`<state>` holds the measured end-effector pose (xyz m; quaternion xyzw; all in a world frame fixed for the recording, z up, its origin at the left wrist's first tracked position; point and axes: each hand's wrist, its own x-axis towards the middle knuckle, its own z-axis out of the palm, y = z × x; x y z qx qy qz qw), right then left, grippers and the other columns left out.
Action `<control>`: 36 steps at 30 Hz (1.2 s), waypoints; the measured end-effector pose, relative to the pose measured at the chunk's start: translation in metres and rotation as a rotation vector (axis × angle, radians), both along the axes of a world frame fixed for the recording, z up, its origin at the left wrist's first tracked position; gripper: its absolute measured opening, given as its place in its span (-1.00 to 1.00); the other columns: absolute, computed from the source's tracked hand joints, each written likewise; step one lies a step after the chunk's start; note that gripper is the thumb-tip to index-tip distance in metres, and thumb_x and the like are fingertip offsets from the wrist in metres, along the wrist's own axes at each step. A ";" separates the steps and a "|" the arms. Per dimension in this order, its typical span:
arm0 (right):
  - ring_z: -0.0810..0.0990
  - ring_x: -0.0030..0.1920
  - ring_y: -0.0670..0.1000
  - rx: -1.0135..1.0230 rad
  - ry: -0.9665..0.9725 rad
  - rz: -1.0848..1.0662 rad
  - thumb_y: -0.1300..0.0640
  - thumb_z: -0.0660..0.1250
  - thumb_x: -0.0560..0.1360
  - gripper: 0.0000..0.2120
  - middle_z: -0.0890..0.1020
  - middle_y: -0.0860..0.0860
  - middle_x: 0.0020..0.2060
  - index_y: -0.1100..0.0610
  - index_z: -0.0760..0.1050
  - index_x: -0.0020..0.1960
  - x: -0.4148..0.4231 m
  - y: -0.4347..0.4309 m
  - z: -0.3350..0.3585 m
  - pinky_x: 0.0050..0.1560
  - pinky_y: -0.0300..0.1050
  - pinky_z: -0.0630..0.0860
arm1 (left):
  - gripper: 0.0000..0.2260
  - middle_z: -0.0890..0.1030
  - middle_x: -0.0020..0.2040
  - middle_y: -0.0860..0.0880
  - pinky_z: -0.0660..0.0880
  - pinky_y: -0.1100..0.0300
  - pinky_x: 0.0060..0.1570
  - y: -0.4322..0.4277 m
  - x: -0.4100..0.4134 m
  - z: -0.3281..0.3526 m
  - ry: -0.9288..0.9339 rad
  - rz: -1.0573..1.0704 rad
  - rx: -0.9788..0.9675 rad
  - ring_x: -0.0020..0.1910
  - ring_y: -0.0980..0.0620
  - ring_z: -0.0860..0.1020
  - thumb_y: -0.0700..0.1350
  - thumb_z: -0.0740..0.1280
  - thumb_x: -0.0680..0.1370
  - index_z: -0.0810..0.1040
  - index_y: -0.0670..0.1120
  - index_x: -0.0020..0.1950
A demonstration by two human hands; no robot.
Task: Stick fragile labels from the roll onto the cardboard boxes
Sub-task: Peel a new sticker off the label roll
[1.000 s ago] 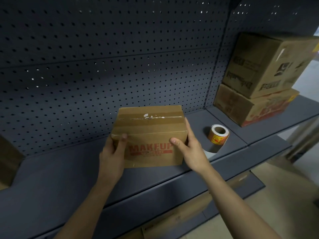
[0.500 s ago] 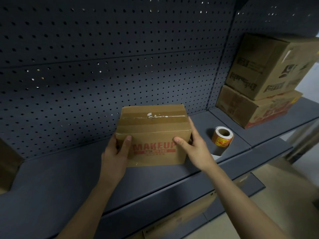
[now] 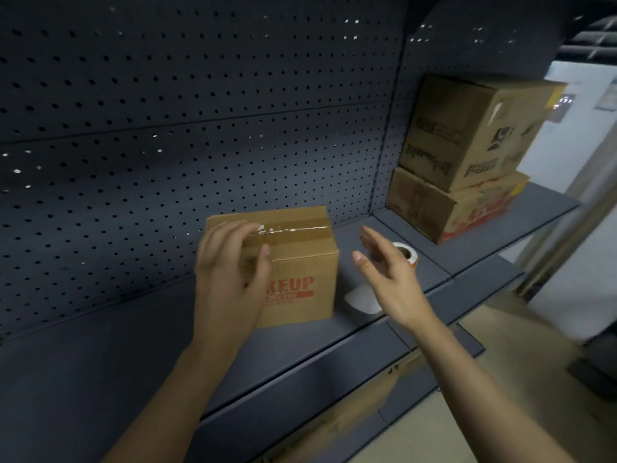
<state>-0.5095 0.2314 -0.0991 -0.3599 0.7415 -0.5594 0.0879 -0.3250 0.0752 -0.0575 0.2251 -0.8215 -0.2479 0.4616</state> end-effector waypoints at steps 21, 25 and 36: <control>0.58 0.17 -0.08 0.407 0.075 -0.297 0.07 0.27 0.61 -0.69 0.61 0.00 0.20 0.04 0.52 0.35 -0.045 0.112 -0.058 0.18 -0.25 0.50 | -0.76 0.62 0.11 -0.04 0.56 -0.01 -0.05 0.103 -0.167 -0.065 -0.535 -0.470 0.068 0.08 -0.11 0.58 0.09 0.35 0.55 0.56 -0.01 0.13; 0.58 0.13 -0.10 0.452 0.058 -0.305 0.05 0.26 0.62 -0.69 0.62 -0.01 0.19 0.02 0.52 0.35 -0.049 0.113 -0.066 0.11 -0.32 0.45 | -0.74 0.62 0.12 -0.03 0.55 0.00 -0.08 0.104 -0.188 -0.083 -0.672 -0.356 -0.037 0.08 -0.14 0.59 0.12 0.36 0.54 0.53 -0.01 0.10; 0.59 0.16 -0.07 0.389 0.018 -0.314 0.15 0.26 0.62 -0.73 0.64 -0.01 0.18 0.09 0.55 0.30 -0.067 0.100 -0.074 0.18 -0.27 0.46 | -0.75 0.62 -0.12 -0.06 0.55 0.01 -0.08 0.088 -0.193 -0.093 -0.701 -0.495 0.275 -0.04 -0.15 0.57 -0.22 0.25 0.50 0.58 -0.02 0.12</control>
